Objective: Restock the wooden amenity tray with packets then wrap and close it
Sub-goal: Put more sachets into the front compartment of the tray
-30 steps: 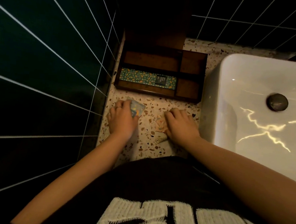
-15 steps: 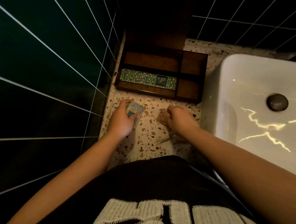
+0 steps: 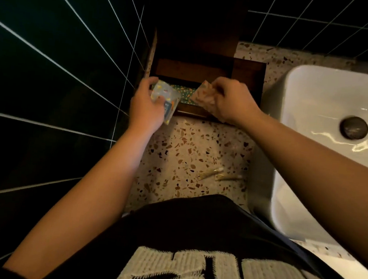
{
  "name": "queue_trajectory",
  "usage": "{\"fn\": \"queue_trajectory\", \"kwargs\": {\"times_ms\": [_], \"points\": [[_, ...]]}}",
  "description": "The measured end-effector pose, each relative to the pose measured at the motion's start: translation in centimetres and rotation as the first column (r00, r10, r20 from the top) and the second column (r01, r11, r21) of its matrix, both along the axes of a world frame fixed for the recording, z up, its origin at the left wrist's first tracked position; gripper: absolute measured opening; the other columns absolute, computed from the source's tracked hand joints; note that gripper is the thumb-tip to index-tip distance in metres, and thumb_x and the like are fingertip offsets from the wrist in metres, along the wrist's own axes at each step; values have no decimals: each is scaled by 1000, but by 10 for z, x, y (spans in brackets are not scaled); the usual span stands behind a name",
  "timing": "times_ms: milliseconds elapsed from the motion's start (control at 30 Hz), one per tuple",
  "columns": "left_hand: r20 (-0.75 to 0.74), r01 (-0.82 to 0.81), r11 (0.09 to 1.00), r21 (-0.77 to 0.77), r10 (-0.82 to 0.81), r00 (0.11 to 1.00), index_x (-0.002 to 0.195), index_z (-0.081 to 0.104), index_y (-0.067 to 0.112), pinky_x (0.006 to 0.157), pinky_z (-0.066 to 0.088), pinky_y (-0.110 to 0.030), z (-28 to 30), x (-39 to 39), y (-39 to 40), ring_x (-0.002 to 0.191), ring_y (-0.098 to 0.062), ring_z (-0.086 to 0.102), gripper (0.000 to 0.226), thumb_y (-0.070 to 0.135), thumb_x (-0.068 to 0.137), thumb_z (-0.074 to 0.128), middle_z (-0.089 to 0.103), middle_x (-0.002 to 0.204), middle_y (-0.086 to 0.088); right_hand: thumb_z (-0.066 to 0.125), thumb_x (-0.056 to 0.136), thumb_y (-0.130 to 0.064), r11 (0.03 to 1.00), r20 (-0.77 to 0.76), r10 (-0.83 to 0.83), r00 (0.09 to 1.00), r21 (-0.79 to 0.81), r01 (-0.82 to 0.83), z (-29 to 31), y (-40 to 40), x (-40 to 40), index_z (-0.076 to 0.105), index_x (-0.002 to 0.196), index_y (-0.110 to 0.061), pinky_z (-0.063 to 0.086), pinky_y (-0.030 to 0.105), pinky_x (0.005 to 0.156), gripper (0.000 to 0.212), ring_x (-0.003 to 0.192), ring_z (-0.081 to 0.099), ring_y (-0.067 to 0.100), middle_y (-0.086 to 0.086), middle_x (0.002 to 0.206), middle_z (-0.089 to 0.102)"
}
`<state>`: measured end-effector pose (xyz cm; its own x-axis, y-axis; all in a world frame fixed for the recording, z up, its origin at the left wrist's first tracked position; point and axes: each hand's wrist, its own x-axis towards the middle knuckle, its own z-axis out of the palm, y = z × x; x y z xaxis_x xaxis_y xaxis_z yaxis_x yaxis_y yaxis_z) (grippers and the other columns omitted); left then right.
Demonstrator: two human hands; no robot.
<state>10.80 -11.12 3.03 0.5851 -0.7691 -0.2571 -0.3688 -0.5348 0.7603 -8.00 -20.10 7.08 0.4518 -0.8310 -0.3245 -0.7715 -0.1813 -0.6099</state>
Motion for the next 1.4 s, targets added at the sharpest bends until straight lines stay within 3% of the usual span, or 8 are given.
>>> {"fn": "queue_trajectory", "kwargs": {"times_ms": [200, 267, 400, 567, 700, 833, 1000, 1400], "points": [[-26, -4, 1000, -16, 3, 1000, 139, 47, 23, 61, 46, -4, -10, 12, -35, 104, -5, 56, 45, 2, 99, 53, 56, 118, 9, 53, 93, -9, 994, -97, 104, 990, -32, -108, -22, -22, 30, 62, 126, -12, 50, 42, 95, 34, 117, 56, 33, 14, 128, 60], [-25, 9, 999, -33, -9, 1000, 141, 45, 22, 68, 46, -2, -14, 14, -41, 110, -7, 57, 51, -3, 97, 52, 58, 124, 4, 51, 93, -7, 992, -107, 120, 987, -28, -124, -30, -24, 39, 63, 122, -13, 51, 45, 94, 32, 114, 56, 34, 14, 126, 58], [87, 53, 998, -20, -52, 995, 138, 49, 23, 94, 48, -21, -27, 16, -44, 122, -17, 56, 53, -5, 93, 52, 55, 133, -5, 52, 92, -7, 985, -151, 165, 975, -34, -172, -45, -25, 54, 63, 123, -16, 53, 50, 91, 33, 111, 58, 37, 13, 124, 58], [244, 126, 990, 67, -138, 960, 125, 56, 16, 92, 38, -17, -34, 11, -39, 121, -24, 54, 39, -6, 92, 51, 48, 135, -10, 51, 91, 3, 977, -230, 212, 950, 23, -212, -61, -22, 66, 64, 124, -14, 55, 47, 89, 39, 111, 61, 37, 15, 124, 61], [326, 159, 982, 100, -184, 928, 133, 55, 20, 101, 48, -33, -32, 6, -35, 126, -29, 50, 49, -2, 89, 61, 41, 144, -9, 52, 91, 3, 982, -223, 189, 956, 12, -191, -66, -18, 70, 59, 123, -13, 56, 45, 81, 37, 103, 63, 37, 16, 119, 63], [550, 131, 958, 257, -256, 795, 133, 54, 30, 100, 38, -41, -30, 1, -29, 131, -32, 42, 58, 12, 81, 73, 41, 149, -3, 55, 90, -3, 975, -202, 199, 959, -57, -215, -65, -13, 67, 54, 130, -12, 50, 48, 91, 41, 113, 55, 38, 16, 127, 56], [545, 143, 955, 260, -268, 794, 129, 58, 24, 101, 39, -42, -29, -1, -21, 131, -33, 42, 49, 13, 83, 70, 45, 145, -6, 51, 94, -14, 961, -210, 207, 955, -137, -239, -56, 0, 48, 52, 137, -13, 44, 50, 98, 42, 121, 48, 38, 14, 136, 52], [385, 303, 820, 486, -513, 767, 156, 33, 22, 120, 24, -48, -40, -18, -21, 152, -27, 18, 53, 36, 104, 37, 20, 167, -4, 48, 94, -15, 957, -332, 279, 901, 174, -232, -57, 20, 33, 39, 149, -17, 18, 52, 121, 55, 152, 1, 37, 8, 167, 7]]}}
